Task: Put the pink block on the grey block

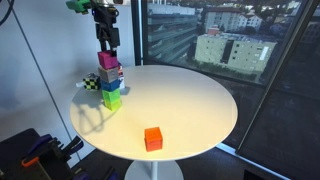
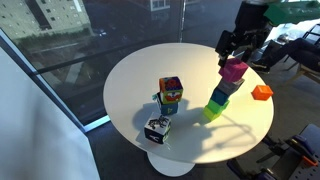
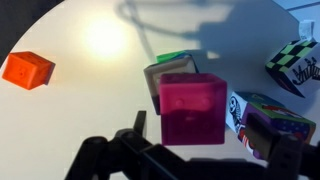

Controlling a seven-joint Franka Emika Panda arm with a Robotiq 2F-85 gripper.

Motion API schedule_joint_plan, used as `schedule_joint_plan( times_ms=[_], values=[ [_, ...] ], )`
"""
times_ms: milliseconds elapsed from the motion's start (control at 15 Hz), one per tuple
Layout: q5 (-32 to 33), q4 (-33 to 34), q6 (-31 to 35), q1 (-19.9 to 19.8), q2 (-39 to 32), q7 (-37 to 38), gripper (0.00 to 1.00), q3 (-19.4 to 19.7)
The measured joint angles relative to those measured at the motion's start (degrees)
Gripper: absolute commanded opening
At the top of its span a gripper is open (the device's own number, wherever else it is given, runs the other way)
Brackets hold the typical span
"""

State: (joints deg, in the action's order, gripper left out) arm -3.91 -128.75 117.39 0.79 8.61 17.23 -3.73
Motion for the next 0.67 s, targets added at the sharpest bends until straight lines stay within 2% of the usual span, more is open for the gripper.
schedule_joint_plan(
  times_ms=[667],
  values=[
    [-0.31,-0.05,-1.62,0.00,3.09,-0.84,1.00,0.00]
  ],
)
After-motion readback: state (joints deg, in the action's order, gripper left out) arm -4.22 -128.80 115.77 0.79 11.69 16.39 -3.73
